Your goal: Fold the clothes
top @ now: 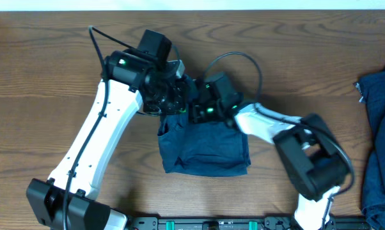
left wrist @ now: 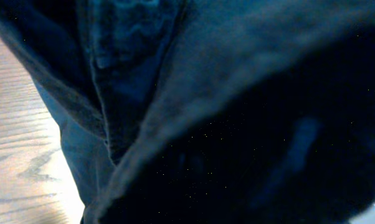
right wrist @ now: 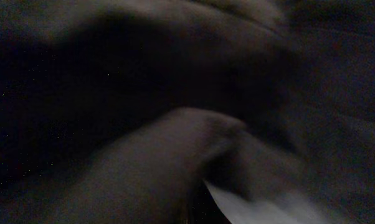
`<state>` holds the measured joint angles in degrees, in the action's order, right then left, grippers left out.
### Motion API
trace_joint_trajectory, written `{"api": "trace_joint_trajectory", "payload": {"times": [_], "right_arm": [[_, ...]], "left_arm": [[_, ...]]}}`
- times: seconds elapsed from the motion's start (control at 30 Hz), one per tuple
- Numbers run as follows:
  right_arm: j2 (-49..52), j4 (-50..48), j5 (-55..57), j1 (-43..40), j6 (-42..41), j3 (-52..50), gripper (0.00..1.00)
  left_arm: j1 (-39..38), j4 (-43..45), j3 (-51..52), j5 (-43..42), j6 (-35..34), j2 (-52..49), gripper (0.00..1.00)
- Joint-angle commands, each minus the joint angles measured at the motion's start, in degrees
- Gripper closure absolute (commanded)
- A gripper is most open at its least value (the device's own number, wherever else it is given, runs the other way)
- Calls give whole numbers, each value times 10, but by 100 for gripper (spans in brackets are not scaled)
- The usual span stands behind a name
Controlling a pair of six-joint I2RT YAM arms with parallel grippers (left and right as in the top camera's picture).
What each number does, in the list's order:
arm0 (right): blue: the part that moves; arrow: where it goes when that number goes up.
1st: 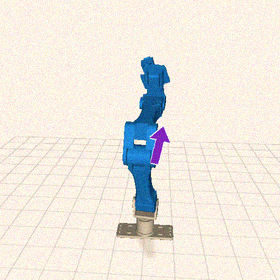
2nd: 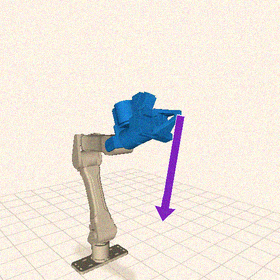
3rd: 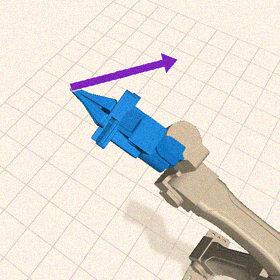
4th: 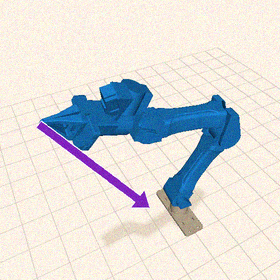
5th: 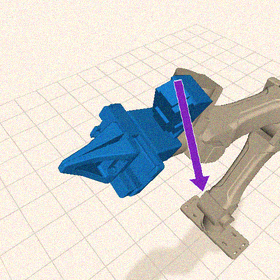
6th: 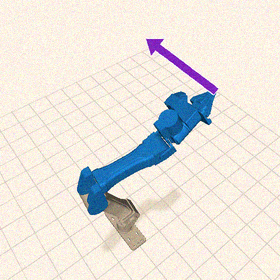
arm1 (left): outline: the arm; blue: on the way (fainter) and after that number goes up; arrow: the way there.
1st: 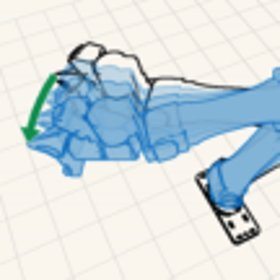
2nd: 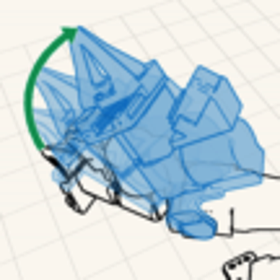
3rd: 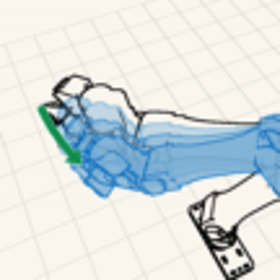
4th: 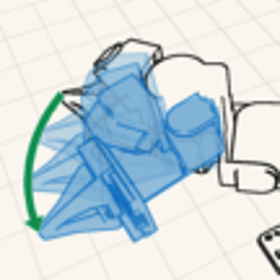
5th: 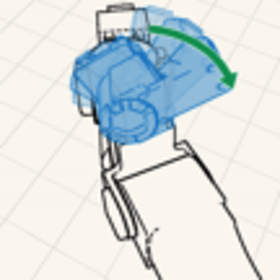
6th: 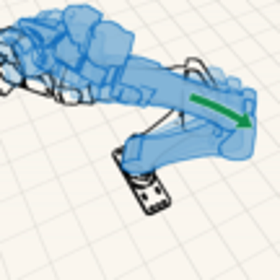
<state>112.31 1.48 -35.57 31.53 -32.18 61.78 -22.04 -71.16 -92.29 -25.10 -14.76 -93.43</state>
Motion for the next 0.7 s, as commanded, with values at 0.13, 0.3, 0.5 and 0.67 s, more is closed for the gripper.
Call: {"api": "trace_joint_trajectory", "payload": {"times": [0.13,0.3,0.5,0.67], "right_arm": [[-154,209,99,-140,156,4,96],[-216,314,130,-232,156,4,96],[-211,391,135,-256,180,3,98],[-209,405,174,-251,181,3,98]], "left_arm": [[-30,4,-6,33,-9,2,94],[-50,55,13,33,-86,-2,94],[-90,165,74,34,-187,-11,94],[-136,269,133,37,-218,-37,94]]}}
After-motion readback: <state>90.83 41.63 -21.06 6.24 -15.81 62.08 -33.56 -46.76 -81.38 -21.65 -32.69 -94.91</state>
